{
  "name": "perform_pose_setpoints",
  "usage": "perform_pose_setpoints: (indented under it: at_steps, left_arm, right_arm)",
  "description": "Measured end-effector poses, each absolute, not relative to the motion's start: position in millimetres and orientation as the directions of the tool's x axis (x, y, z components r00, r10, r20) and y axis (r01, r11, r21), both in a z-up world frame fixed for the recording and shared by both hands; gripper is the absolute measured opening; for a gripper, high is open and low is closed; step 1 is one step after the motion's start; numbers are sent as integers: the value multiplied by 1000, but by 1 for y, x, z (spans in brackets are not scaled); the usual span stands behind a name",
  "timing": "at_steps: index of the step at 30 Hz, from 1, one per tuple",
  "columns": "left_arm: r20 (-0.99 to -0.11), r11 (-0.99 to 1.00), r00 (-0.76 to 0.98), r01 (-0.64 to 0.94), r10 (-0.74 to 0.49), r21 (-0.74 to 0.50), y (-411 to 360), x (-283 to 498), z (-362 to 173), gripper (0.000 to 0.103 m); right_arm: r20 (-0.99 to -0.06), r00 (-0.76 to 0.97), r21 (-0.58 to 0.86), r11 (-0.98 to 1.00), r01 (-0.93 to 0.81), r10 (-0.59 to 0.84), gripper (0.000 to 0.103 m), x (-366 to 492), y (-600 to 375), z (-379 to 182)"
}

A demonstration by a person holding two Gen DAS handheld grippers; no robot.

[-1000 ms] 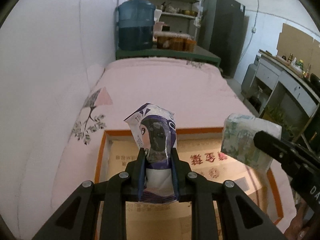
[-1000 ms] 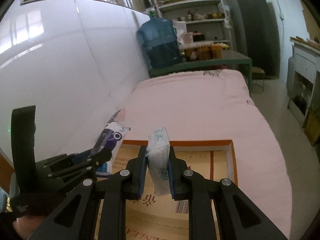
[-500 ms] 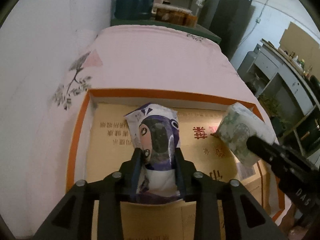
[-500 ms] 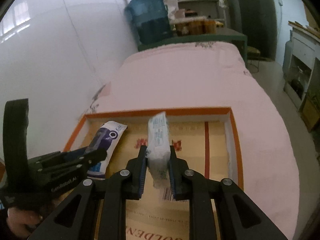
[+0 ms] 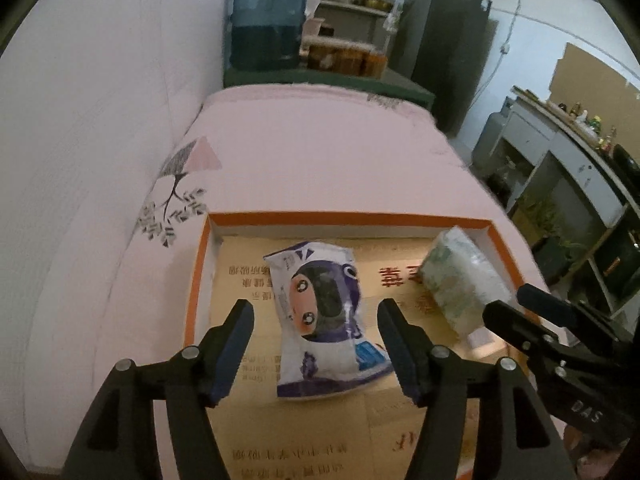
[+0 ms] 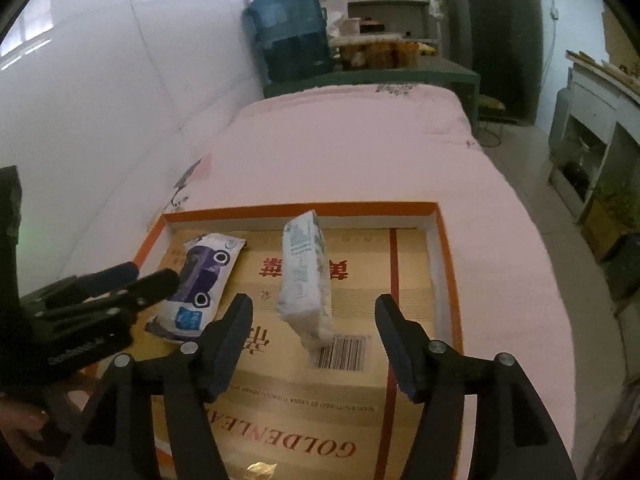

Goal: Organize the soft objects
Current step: 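Withdraw both tools from the tray back toward the remaining pile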

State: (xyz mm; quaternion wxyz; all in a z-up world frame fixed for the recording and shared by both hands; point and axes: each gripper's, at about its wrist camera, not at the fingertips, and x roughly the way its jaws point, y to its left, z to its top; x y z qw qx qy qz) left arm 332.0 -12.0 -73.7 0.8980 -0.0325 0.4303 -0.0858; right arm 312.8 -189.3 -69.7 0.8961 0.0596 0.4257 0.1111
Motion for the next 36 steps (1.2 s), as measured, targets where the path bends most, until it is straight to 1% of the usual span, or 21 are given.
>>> perform_pose_setpoints:
  at_steps: [5,8,12,17,25,33,36]
  left_arm:
    - [-782,982,595,140,-187,-128,-11,313,-58,64]
    - [-733,976,647,184,-210,-117,-13,288,-43,64]
    - [-684,966,684,213,-254,-146,-10,251,-26,64]
    - [-634,976,745,206,-207,-76,-11,212,-12,64]
    - [-586,975,781,196,-218,-102,-2,163,-2,64]
    - [-577,982,795,168,-185,-83,0,122,-3,64]
    - [-578,981,792,164,-196,-107,4,105,-6,64]
  right_arm:
    - [-734,634,197,970,-144,243,66,295,-191,-56]
    - [-722,651,193,971,-138,236,66,282,-192,-45]
    - [-707,665,209,970,-128,240,66,257,-195,-30]
    - [-681,691,219,968,-125,243,66,223,-199,-14]
    - [-664,717,174,976,-131,215,66,167,-193,1]
    - [-642,742,139,981,-134,192,66,115,-190,10]
    - [-635,751,123,983,-133,182,66,94,-189,12]
